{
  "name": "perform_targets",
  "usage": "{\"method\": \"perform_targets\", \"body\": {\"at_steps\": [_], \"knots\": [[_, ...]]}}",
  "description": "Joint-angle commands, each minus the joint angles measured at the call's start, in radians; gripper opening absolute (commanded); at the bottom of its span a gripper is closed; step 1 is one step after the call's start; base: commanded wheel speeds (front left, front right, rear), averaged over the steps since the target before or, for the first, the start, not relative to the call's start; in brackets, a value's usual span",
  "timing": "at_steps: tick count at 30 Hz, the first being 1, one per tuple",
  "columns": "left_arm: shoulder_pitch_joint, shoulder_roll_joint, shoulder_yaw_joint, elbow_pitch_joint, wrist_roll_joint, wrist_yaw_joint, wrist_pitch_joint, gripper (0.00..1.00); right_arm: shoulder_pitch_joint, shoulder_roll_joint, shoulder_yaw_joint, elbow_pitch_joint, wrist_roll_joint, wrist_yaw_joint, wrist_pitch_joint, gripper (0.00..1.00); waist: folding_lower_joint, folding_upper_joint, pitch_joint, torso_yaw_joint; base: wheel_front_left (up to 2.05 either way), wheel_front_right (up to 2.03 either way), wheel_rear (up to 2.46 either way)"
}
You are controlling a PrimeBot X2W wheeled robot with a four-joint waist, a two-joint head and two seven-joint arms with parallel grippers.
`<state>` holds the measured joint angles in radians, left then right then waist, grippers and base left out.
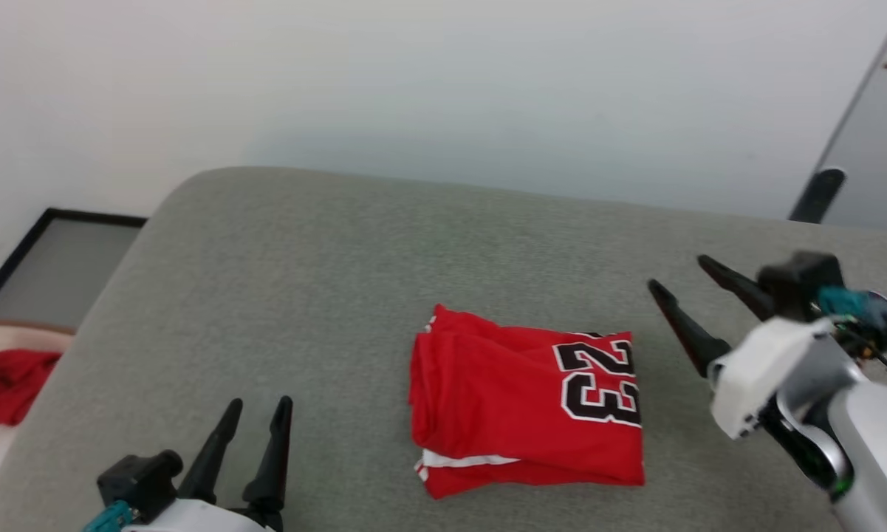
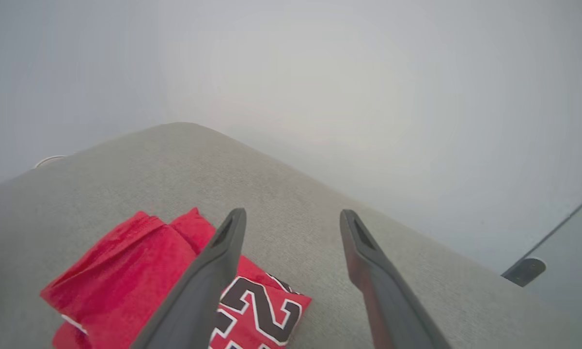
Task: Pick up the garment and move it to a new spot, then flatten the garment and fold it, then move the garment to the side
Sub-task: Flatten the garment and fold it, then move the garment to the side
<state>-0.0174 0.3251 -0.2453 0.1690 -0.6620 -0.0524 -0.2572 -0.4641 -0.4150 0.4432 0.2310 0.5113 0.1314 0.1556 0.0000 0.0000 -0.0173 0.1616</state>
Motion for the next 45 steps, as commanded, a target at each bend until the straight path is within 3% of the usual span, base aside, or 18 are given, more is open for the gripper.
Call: {"method": "perform_targets", "body": {"at_steps": [1,9,15,30,39,45], "knots": [[0.008,0.005,0.007,-0.006,0.008,0.007,-0.005,1.0,0.026,-0.008,-0.015,-0.006,-0.02,-0.002,-0.033,1.0,0.0,0.0,-0.003,-0.046,0.0,0.0,0.0],[0.028,0.015,0.036,-0.023,0.033,0.014,-0.007,1.0,0.18,0.006,-0.148,-0.012,-0.13,-0.002,-0.247,1.0,0.0,0.0,-0.001,-0.107,0.0,0.0,0.0],[0.043,0.018,0.077,-0.048,0.081,0.016,-0.008,1.0,0.281,0.05,-0.239,-0.025,-0.177,-0.002,-0.31,1.0,0.0,0.0,-0.004,-0.126,0.0,0.0,0.0],[0.092,-0.019,0.199,-0.102,0.257,-0.027,-0.007,1.0,0.398,0.106,-0.36,-0.078,-0.221,-0.002,-0.328,1.0,0.0,0.0,-0.023,-0.135,0.0,0.0,0.0],[0.098,-0.057,0.242,-0.109,0.308,-0.055,-0.007,1.0,0.414,0.117,-0.376,-0.089,-0.23,-0.002,-0.314,1.0,0.0,0.0,-0.029,-0.127,0.0,0.0,0.0],[0.094,-0.072,0.257,-0.108,0.332,-0.067,-0.007,1.0,0.409,0.12,-0.355,-0.098,-0.235,-0.002,-0.302,1.0,0.0,0.0,-0.037,-0.086,0.0,0.0,0.0]]}}
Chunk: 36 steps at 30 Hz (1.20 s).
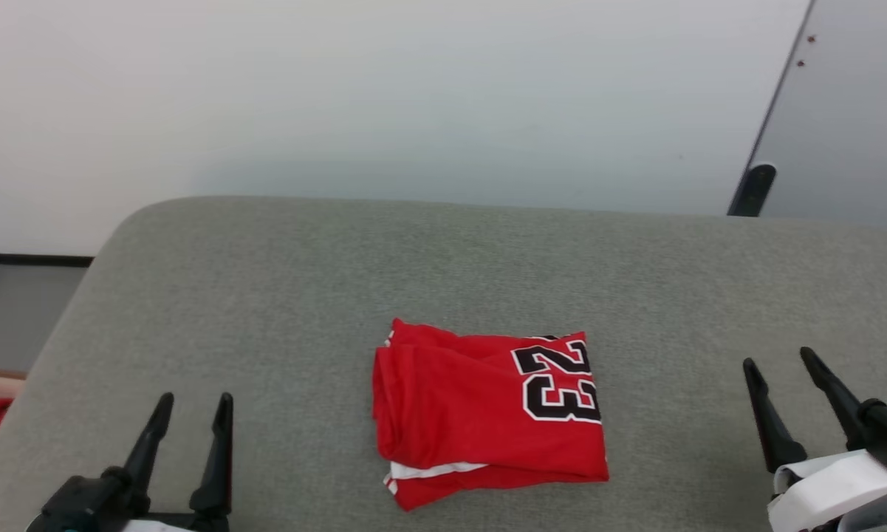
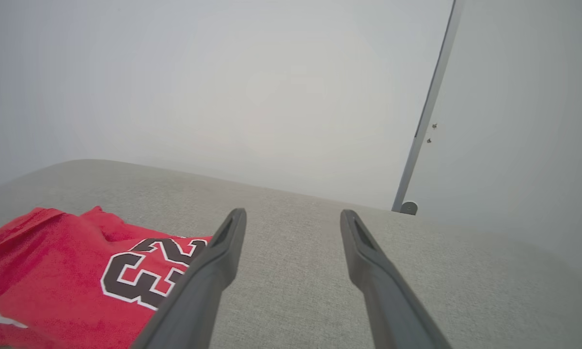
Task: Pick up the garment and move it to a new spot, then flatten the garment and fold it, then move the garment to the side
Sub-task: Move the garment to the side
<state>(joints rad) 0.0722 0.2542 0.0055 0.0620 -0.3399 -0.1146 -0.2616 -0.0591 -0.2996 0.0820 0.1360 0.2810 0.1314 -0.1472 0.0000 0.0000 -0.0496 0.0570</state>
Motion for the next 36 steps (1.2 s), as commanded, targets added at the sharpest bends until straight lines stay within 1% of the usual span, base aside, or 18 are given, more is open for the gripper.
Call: {"method": "perform_targets", "body": {"at_steps": [1,12,16,23,28,29,31,36], "knots": [[0.005,-0.004,0.011,-0.001,0.011,-0.006,-0.003,1.0,0.002,0.006,0.011,-0.004,-0.005,-0.002,0.003,1.0,0.0,0.0,-0.007,0.03,0.0,0.0,0.0],[0.033,-0.014,0.046,-0.012,0.021,-0.013,-0.003,1.0,-0.027,0.027,0.069,0.023,0.006,-0.002,0.015,1.0,0.0,0.0,-0.03,0.144,0.0,0.0,0.0],[0.036,-0.014,0.043,-0.013,0.02,-0.015,-0.003,1.0,-0.035,0.028,0.079,0.037,0.006,-0.002,0.022,1.0,0.0,0.0,-0.033,0.163,0.0,0.0,0.0],[0.037,-0.006,0.04,-0.008,0.011,-0.015,-0.003,1.0,-0.084,0.004,0.125,0.061,0.016,-0.002,0.066,1.0,0.0,0.0,-0.03,0.173,0.0,0.0,0.0],[0.025,-0.003,0.022,-0.004,0.004,-0.016,-0.003,1.0,-0.138,-0.023,0.158,0.098,0.039,-0.002,0.148,1.0,0.0,0.0,-0.016,0.179,0.0,0.0,0.0],[0.025,-0.003,0.022,-0.004,0.004,-0.016,-0.003,1.0,-0.138,-0.023,0.158,0.098,0.039,-0.002,0.148,1.0,0.0,0.0,-0.016,0.179,0.0,0.0,0.0],[0.017,-0.003,0.011,-0.002,0.003,-0.017,-0.003,1.0,-0.16,-0.036,0.173,0.114,0.05,-0.002,0.2,1.0,0.0,0.0,-0.008,0.184,0.0,0.0,0.0],[-0.006,-0.011,-0.023,0.004,-0.002,-0.017,-0.003,1.0,-0.212,-0.068,0.209,0.162,0.113,-0.002,0.393,1.0,0.0,0.0,0.031,0.205,0.0,0.0,0.0]]}}
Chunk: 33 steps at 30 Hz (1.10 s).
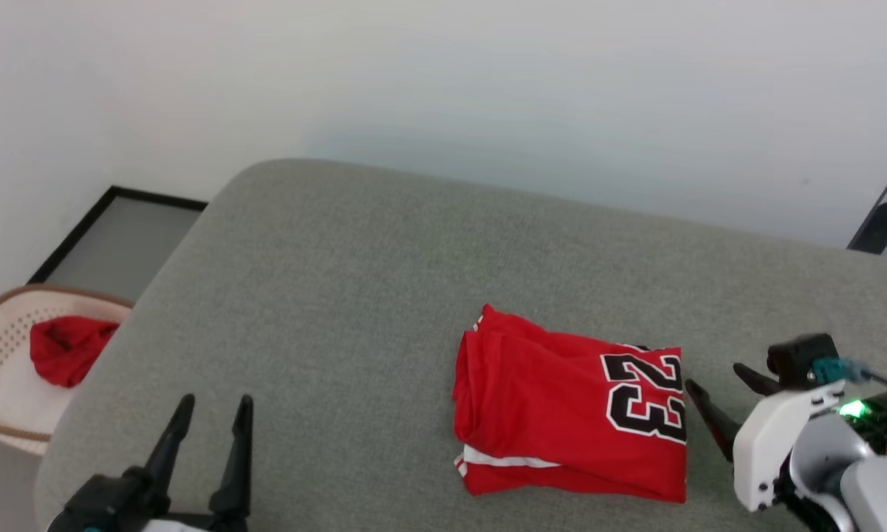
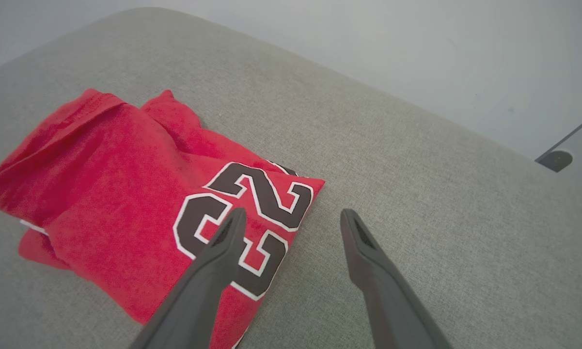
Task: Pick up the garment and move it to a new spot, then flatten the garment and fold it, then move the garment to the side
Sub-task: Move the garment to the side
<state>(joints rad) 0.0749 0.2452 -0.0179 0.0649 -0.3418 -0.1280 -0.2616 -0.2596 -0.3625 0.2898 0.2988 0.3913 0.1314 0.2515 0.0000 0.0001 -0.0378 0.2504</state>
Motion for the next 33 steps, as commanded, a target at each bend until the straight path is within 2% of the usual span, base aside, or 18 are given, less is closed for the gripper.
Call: {"method": "perform_targets", "body": {"at_steps": [1,12,23,24,25,26,33], "knots": [[-0.017,-0.005,-0.006,0.001,0.0,-0.004,-0.003,1.0,-0.025,-0.01,0.008,0.0,0.013,-0.002,0.027,1.0,0.0,-0.0001,0.032,0.016,0.0,0.0,0.0],[-0.098,-0.045,-0.058,0.015,-0.009,-0.003,-0.003,1.0,-0.097,-0.036,0.035,0.02,0.087,-0.002,0.301,1.0,0.0,-0.0001,0.17,0.06,0.0,0.0,0.0],[-0.164,-0.072,-0.095,0.035,-0.012,-0.003,-0.003,1.0,-0.124,-0.011,0.036,0.05,0.115,-0.002,0.442,1.0,0.0,-0.0001,0.246,0.074,0.0,0.0,0.0],[-0.168,-0.073,-0.098,0.038,-0.012,-0.003,-0.003,1.0,-0.125,-0.009,0.039,0.056,0.116,-0.002,0.452,0.88,0.0,-0.0001,0.249,0.075,0.0,0.0,0.0],[-0.172,-0.074,-0.1,0.04,-0.013,-0.003,-0.003,1.0,-0.128,-0.006,0.04,0.059,0.12,-0.002,0.457,0.4,0.0,-0.0001,0.252,0.075,0.0,0.0,0.0],[-0.177,-0.075,-0.103,0.042,-0.013,-0.003,-0.003,1.0,-0.13,-0.004,0.045,0.06,0.129,-0.002,0.465,0.0,0.0,-0.0001,0.253,0.075,0.0,0.0,0.0],[-0.18,-0.07,-0.106,0.061,-0.018,-0.003,-0.003,1.0,-0.16,-0.034,0.056,0.07,0.154,-0.002,0.473,0.0,0.0,-0.0001,0.233,0.066,0.0,0.0,0.0]]}}
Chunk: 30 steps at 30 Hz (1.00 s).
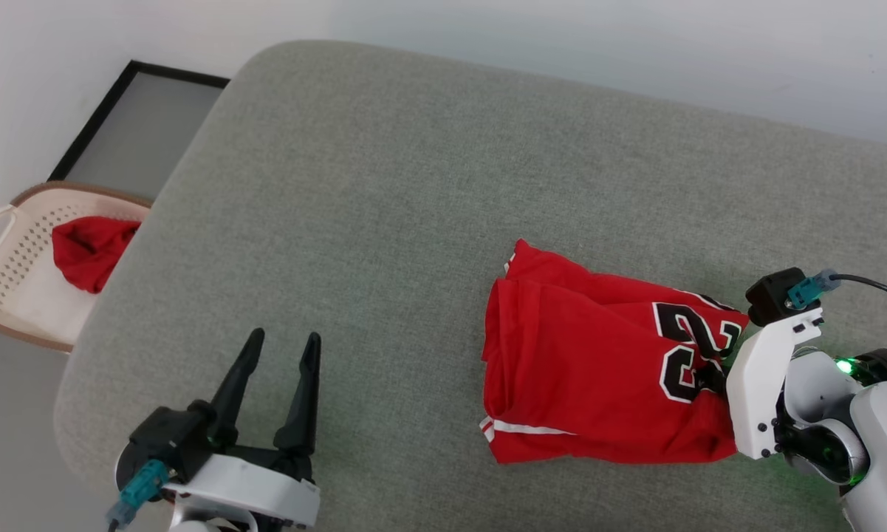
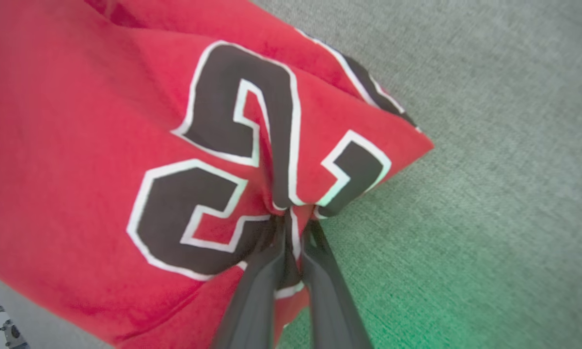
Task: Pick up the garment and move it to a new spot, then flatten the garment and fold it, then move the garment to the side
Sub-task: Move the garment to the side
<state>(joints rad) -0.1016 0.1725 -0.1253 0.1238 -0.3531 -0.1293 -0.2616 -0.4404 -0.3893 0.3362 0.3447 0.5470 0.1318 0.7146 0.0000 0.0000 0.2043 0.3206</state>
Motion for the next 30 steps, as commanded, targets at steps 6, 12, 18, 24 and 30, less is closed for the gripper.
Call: {"method": "perform_targets", "body": {"at_steps": [6,12,18,24,30], "knots": [[0.012,0.017,-0.001,0.008,-0.01,-0.002,-0.003,1.0,-0.024,-0.038,0.014,0.024,0.008,-0.002,0.001,0.0,0.0,0.0,-0.056,-0.021,0.0,0.0,0.0],[0.024,0.032,-0.018,0.008,-0.016,-0.002,-0.003,1.0,-0.053,-0.093,0.016,0.022,0.023,-0.002,-0.009,0.0,0.0,0.0,-0.092,-0.044,0.0,0.0,0.0],[0.006,0.036,-0.041,-0.003,-0.014,-0.002,-0.001,1.0,-0.083,-0.184,0.015,0.0,0.033,-0.002,0.005,0.0,0.0,0.0,-0.083,-0.077,0.0,0.0,0.0],[-0.034,0.035,-0.065,-0.015,-0.012,-0.002,-0.001,1.0,-0.12,-0.289,-0.024,-0.007,0.049,-0.002,-0.018,0.0,0.0,0.0,-0.037,-0.112,0.0,0.0,0.0],[-0.088,0.029,-0.085,-0.032,-0.007,-0.001,-0.001,1.0,-0.154,-0.421,-0.045,0.009,0.056,-0.002,-0.048,0.0,0.0,0.0,0.028,-0.135,0.0,0.0,0.0]]}}
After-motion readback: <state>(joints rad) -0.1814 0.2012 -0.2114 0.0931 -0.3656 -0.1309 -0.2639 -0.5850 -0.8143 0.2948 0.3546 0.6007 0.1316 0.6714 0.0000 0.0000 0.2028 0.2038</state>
